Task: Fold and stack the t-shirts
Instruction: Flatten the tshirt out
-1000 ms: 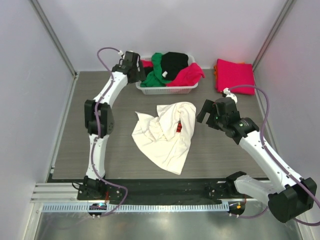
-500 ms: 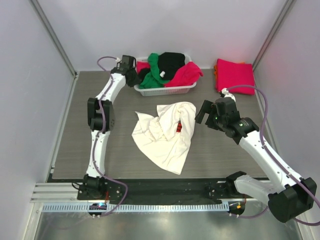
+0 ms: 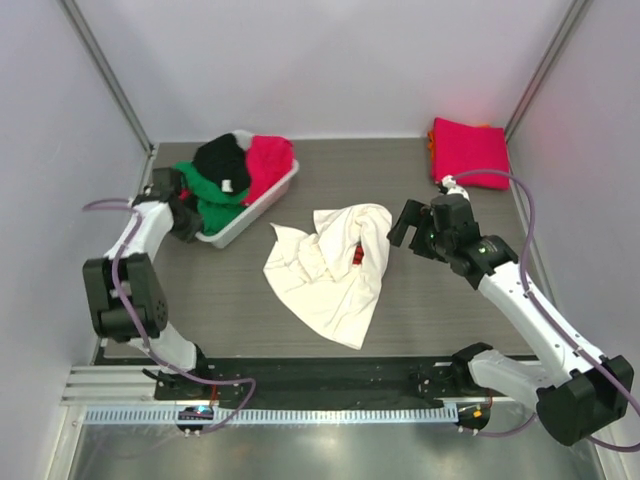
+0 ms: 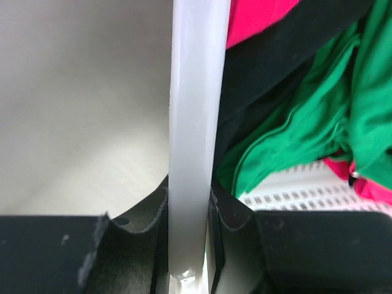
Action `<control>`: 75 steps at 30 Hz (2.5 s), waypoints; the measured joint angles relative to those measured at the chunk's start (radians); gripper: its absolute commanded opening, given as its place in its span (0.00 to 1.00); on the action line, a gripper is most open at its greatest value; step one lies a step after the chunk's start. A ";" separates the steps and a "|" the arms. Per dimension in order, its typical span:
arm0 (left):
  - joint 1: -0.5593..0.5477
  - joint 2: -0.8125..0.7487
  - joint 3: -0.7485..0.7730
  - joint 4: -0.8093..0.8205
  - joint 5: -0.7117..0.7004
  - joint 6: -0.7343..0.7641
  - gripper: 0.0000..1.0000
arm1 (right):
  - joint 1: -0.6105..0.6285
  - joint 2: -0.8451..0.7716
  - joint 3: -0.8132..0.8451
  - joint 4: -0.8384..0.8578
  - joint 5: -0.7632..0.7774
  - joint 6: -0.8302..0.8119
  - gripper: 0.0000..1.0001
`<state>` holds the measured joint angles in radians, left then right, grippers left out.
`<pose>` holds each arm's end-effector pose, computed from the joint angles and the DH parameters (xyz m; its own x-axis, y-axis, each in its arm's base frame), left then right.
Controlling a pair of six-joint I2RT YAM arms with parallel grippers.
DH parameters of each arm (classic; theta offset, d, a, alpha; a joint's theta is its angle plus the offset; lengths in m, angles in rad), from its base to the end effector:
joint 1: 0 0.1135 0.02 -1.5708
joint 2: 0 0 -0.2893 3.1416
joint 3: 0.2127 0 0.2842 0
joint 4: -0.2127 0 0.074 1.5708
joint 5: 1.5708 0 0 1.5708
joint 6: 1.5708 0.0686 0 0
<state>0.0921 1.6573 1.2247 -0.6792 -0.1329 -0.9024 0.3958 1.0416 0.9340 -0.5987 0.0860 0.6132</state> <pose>0.3828 0.0445 0.2124 -0.4358 -0.8215 -0.3678 -0.7933 0.5436 -0.2741 0.2467 0.0967 0.3007 -0.6761 0.3389 -0.6542 0.0798 0.9164 0.3922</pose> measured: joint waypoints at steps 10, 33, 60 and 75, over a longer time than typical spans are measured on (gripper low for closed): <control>0.144 -0.311 -0.272 0.024 -0.137 -0.436 0.00 | 0.002 -0.123 -0.003 -0.032 -0.001 0.022 0.96; 0.161 0.227 0.195 0.167 -0.047 -0.464 0.66 | 0.002 -0.089 -0.029 -0.113 0.019 -0.014 0.96; -0.137 -0.274 -0.037 -0.005 0.058 0.124 0.88 | 0.285 0.929 0.924 -0.204 0.115 -0.169 0.98; -0.391 0.173 -0.014 0.204 0.161 0.103 0.72 | 0.151 0.840 0.816 -0.311 0.212 -0.193 1.00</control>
<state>-0.2989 1.8305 1.2106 -0.4755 0.0284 -0.7998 0.5468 1.8816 1.7496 -0.9100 0.2977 0.4206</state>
